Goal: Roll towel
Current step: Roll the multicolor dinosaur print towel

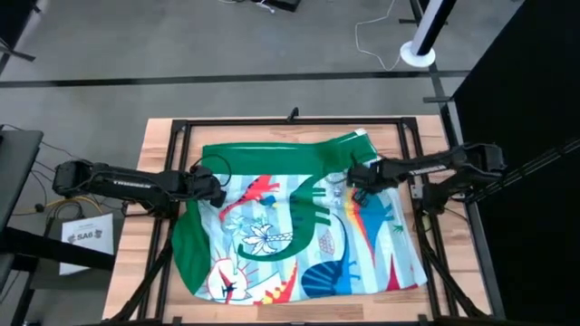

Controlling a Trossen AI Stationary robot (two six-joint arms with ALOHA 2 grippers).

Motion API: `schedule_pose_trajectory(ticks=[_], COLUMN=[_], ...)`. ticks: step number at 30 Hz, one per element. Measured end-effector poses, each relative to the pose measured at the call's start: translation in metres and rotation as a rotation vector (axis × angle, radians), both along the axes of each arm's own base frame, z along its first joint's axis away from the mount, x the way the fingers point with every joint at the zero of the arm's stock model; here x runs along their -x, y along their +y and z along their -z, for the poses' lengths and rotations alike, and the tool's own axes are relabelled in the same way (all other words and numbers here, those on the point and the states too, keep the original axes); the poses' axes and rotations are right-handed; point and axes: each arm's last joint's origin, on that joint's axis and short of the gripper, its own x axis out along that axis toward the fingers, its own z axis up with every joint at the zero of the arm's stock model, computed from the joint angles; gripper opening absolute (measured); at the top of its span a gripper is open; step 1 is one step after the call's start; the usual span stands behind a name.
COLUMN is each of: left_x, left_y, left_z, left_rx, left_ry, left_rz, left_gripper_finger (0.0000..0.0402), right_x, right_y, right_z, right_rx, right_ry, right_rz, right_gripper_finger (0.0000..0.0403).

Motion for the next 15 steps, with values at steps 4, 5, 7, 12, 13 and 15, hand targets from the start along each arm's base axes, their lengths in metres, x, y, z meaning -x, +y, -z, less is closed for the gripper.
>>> schedule_pose_trajectory(ticks=[4, 5, 7, 12, 13, 15], left_x=[0.008, 0.008, 0.009, 0.005, 0.004, 0.004], left_y=[0.001, 0.001, 0.001, 0.000, 0.001, 0.003], left_z=[0.008, 0.007, 0.004, -0.014, -0.015, -0.016], left_rx=[0.002, 0.002, 0.012, 0.060, 0.057, 0.048], left_ry=[0.000, -0.001, 0.006, -0.025, -0.030, -0.036], left_rz=[-0.055, -0.055, -0.033, 0.024, 0.035, 0.034], left_gripper_finger=[0.0000, 0.0000, 0.0000, 0.0000, 0.0000, 0.0000], right_x=[0.018, 0.020, 0.018, -0.007, -0.013, -0.021], right_y=[-0.018, -0.020, -0.021, -0.032, -0.037, -0.049], right_z=[0.000, -0.001, -0.007, -0.025, -0.027, -0.024], right_rx=[-0.032, -0.034, -0.037, 0.036, 0.048, 0.015], right_ry=[0.100, 0.111, 0.109, -0.113, -0.181, -0.266], right_rz=[0.145, 0.160, 0.164, 0.051, 0.011, -0.031], right_gripper_finger=[0.0000, 0.0000, 0.0000, 0.0000, 0.0000, 0.0000])
